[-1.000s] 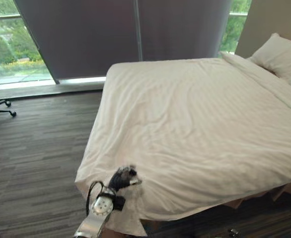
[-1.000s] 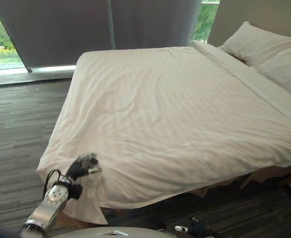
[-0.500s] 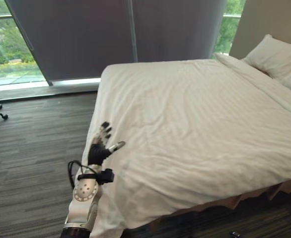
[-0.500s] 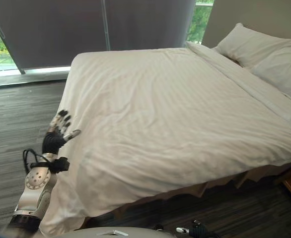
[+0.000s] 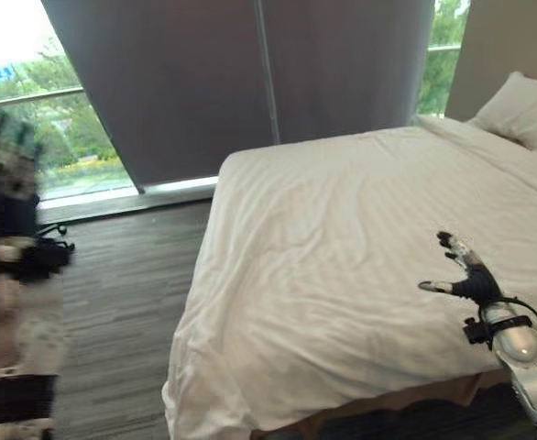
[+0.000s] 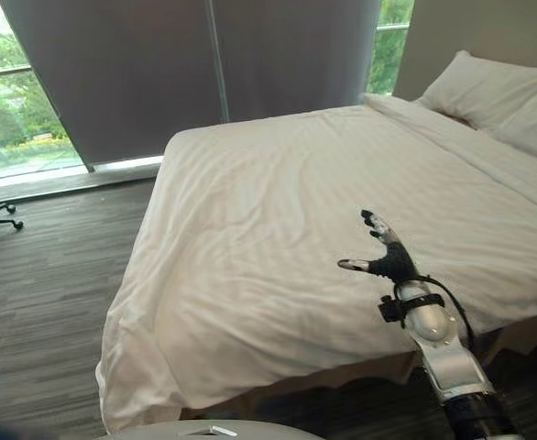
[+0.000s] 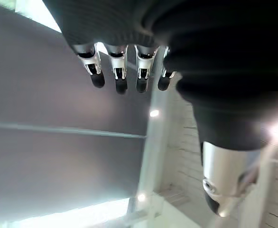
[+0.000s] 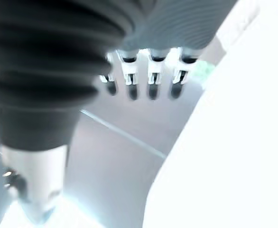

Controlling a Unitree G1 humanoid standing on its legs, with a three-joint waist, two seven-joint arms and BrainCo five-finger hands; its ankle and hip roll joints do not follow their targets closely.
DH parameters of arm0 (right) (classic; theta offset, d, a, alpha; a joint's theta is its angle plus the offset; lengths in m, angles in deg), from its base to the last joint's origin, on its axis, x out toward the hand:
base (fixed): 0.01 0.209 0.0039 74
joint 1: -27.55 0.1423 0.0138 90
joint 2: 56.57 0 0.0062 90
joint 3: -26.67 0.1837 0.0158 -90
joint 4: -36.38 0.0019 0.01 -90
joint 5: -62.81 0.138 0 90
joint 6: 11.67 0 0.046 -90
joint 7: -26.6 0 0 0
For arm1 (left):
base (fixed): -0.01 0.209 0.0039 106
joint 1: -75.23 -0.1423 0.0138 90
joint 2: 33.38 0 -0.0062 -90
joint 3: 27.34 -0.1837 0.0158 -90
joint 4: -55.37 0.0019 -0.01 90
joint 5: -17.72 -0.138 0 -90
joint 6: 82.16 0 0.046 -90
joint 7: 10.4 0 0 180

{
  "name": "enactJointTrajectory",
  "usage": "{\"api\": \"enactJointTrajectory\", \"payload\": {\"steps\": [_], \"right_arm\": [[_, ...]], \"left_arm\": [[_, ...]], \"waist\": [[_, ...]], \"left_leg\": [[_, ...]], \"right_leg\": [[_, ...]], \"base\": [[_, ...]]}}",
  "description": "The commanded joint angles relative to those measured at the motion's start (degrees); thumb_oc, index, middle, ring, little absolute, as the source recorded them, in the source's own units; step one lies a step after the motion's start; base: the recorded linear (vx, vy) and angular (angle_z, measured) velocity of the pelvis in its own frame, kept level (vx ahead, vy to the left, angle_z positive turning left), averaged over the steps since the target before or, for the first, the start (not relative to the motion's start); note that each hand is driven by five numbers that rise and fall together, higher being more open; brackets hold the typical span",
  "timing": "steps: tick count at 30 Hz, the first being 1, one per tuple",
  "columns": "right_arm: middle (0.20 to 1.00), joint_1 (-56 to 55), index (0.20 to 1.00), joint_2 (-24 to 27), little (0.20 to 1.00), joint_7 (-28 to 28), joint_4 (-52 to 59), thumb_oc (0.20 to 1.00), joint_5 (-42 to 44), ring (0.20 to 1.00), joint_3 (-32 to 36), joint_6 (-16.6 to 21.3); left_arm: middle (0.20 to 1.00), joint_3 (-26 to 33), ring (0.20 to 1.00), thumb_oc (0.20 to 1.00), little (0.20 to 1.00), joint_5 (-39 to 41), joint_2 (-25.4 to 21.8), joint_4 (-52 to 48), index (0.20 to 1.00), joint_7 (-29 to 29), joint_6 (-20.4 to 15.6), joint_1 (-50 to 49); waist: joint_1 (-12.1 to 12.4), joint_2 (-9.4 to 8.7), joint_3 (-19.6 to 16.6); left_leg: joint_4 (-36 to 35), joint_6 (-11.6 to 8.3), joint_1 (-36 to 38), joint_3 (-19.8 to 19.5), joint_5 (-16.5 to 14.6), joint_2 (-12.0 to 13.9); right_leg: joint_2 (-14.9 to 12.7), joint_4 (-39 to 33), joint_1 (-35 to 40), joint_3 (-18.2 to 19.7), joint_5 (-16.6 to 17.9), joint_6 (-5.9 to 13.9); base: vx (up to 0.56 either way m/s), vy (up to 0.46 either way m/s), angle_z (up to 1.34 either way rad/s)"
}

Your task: Making the bed.

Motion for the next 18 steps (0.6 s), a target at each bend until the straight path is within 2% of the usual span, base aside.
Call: {"api": "enactJointTrajectory", "payload": {"steps": [1, 5, 7, 8, 9, 10, 11, 12, 14, 16, 17, 18], "right_arm": [[1.0, 10.2, 1.0, -2.3, 1.0, -2.0, 2.2, 1.0, 2.3, 1.0, -2.3, 3.6], [1.0, 14.7, 1.0, -5.0, 1.0, -0.9, 1.8, 1.0, 7.7, 1.0, -7.4, 3.5], [1.0, 16.6, 1.0, -6.9, 1.0, 0.6, 1.2, 1.0, 13.9, 1.0, -9.3, 4.1], [1.0, 18.5, 1.0, -9.3, 1.0, 1.2, 0.6, 1.0, 20.1, 1.0, -10.5, 4.8], [1.0, 18.5, 1.0, -9.3, 1.0, 1.2, 0.6, 1.0, 20.1, 1.0, -10.5, 4.8], [1.0, 21.1, 1.0, -12.7, 1.0, 1.1, -0.5, 1.0, 26.3, 1.0, -11.8, 5.7], [0.429, 22.1, 0.429, -14.1, 0.429, 1.5, -1.0, 0.429, 28.7, 0.429, -12.4, 6.0], [0.2, 23.2, 0.2, -15.4, 0.2, 1.4, -1.5, 0.2, 31.0, 0.2, -13.0, 6.6], [0.2, 25.6, 0.2, -18.3, 0.2, 1.2, -2.4, 0.2, 34.7, 0.2, -13.7, 7.5], [0.2, 25.7, 0.2, -18.3, 0.2, 1.2, -2.5, 0.2, 34.7, 0.2, -13.7, 7.6], [0.2, 28.9, 0.2, -23.0, 0.2, 2.0, -4.1, 0.2, 42.6, 0.2, -14.3, 9.7], [0.2, 28.9, 0.2, -23.0, 0.2, 2.0, -4.1, 0.2, 42.6, 0.2, -14.3, 9.7]], "left_arm": [[1.0, -2.1, 1.0, 1.0, 1.0, 4.9, 1.0, -0.7, 1.0, 0.6, -1.3, 5.6], [1.0, -9.5, 1.0, 1.0, 1.0, 6.5, 9.2, -5.0, 1.0, 0.2, -0.8, 8.7], [1.0, -12.2, 1.0, 1.0, 1.0, 8.4, 13.5, -4.0, 1.0, 0.9, 0.2, 9.9], [1.0, -14.8, 1.0, 1.0, 1.0, 10.1, 18.0, -4.0, 1.0, 1.0, 0.3, 11.3], [1.0, -14.8, 1.0, 1.0, 1.0, 10.1, 18.0, -4.0, 1.0, 1.0, 0.3, 11.3], [1.0, -17.2, 1.0, 1.0, 1.0, 11.5, 22.7, -3.0, 1.0, 0.8, 0.1, 12.3], [0.821, -17.8, 0.821, 0.821, 0.821, 12.6, 24.4, -2.5, 0.821, 0.9, 0.1, 12.8], [0.2, -18.7, 0.2, 0.2, 0.2, 13.1, 25.7, -2.0, 0.2, 0.6, -0.2, 13.5], [0.2, -19.9, 0.2, 0.2, 0.2, 14.6, 28.4, -1.4, 0.2, 0.4, -0.6, 14.5], [0.2, -19.9, 0.2, 0.2, 0.2, 14.6, 28.4, -1.4, 0.2, 0.4, -0.6, 14.5], [0.2, -21.9, 0.2, 0.2, 0.2, 15.9, 31.7, 0.9, 0.2, 0.1, -1.3, 17.2], [0.2, -21.9, 0.2, 0.2, 0.2, 15.9, 31.7, 0.9, 0.2, 0.1, -1.3, 17.2]], "waist": [[-3.1, -2.1, 4.8], [-3.2, -2.32, 5.5], [-3.1, -2.31, 6.2], [-3.1, -2.27, 7.0], [-3.1, -2.26, 6.9], [-3.0, -2.14, 8.3], [-2.9, -1.96, 8.9], [-2.9, -1.94, 9.4], [-2.7, -1.71, 10.7], [-2.7, -1.7, 10.6], [-2.0, -1.44, 13.2], [-2.0, -1.44, 13.2]], "left_leg": [[0.8, 0.74, 4.1, 1.9, -7.0, 1.5], [0.8, 0.7, 3.3, 2.2, -6.7, 1.7], [0.8, 0.57, 2.7, 2.2, -6.7, 1.9], [0.8, 0.55, 1.3, 2.1, -6.3, 2.0], [0.8, 0.55, 1.2, 2.1, -6.2, 2.0], [0.8, 0.48, -0.3, 2.0, -5.8, 2.1], [0.8, 0.4, -1.0, 2.0, -5.7, 2.2], [0.8, 0.36, -2.1, 2.0, -5.2, 2.3], [0.8, 0.25, -3.9, 1.9, -4.6, 2.4], [0.8, 0.25, -4.1, 1.9, -4.6, 2.4], [0.8, -0.24, -6.9, 1.9, -3.5, 2.7], [0.8, -0.24, -7.0, 1.9, -3.5, 2.7]], "right_leg": [[-2.8, 1.0, 2.3, 0.6, -6.0, 3.65], [-2.6, 1.0, 1.3, 0.8, -6.0, 3.57], [-2.6, 1.0, 0.8, 0.9, -6.1, 3.61], [-2.6, 1.0, -0.7, 1.1, -5.9, 3.47], [-2.6, 1.0, -0.8, 1.1, -5.9, 3.47], [-2.5, 1.0, -2.3, 1.5, -5.6, 3.31], [-2.4, 1.0, -3.0, 1.5, -5.5, 3.24], [-2.4, 1.0, -4.2, 1.6, -5.1, 3.08], [-2.3, 1.0, -6.1, 1.8, -4.7, 2.9], [-2.3, 1.0, -6.3, 1.9, -4.7, 2.88], [-2.1, 1.5, -9.6, 2.3, -4.2, 2.68], [-2.1, 1.5, -9.6, 2.3, -4.2, 2.68]], "base": [[0.01, -0.015, -0.26], [-0.01, -0.033, -0.26], [-0.04, -0.045, -0.06], [-0.06, -0.04, -0.04], [-0.14, -0.051, 0.0], [-0.12, -0.03, 0.05], [-0.17, -0.046, 0.02], [-0.13, -0.029, 0.0], [-0.11, -0.027, 0.01], [-0.09, -0.023, 0.01], [-0.15, -0.031, -0.03], [-0.23, -0.054, -0.05]]}}
